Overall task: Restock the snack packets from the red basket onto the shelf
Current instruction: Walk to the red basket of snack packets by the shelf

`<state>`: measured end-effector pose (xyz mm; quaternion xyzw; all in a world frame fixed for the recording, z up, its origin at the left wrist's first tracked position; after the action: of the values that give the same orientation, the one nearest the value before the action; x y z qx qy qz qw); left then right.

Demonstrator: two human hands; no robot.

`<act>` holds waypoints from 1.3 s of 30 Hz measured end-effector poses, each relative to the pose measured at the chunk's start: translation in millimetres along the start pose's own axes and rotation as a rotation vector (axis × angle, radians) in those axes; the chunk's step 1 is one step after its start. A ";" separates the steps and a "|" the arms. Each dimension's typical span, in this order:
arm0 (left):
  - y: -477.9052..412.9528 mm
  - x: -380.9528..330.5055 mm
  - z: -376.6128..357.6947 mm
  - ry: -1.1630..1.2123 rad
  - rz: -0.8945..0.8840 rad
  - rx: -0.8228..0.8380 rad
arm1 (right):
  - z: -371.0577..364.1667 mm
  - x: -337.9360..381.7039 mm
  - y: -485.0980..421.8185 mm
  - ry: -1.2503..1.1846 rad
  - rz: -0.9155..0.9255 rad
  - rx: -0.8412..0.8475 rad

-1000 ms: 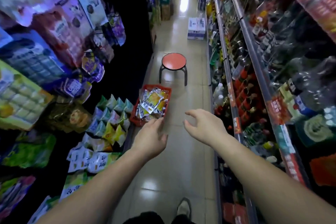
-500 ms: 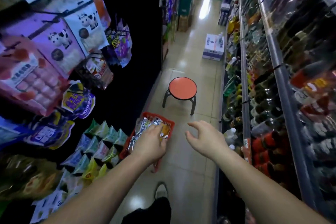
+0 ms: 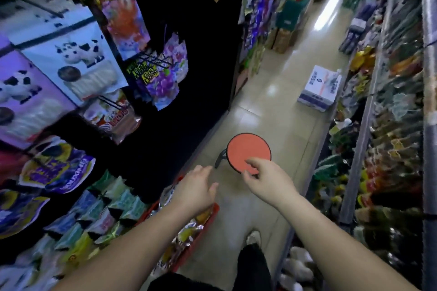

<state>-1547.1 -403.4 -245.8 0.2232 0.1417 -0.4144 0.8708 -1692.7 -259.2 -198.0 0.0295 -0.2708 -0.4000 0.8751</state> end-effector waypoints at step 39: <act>-269.6 -26.7 -39.2 0.530 1.344 -0.501 | -61.9 90.1 -451.6 0.529 1.053 0.941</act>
<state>-1777.6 -516.1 -341.2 0.1494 0.2693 0.3163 0.8973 -1922.8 -640.3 -331.3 0.3620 -0.1724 0.2493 0.8815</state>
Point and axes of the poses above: each hand's wrist, its own y-axis away from the middle knuckle, its own z-axis out of the back of the hand, x = y × z, the point moved 4 cm from there along -y, towards the middle knuckle, and after that the axes turned 4 degrees about -x, right-handed, at the moved point
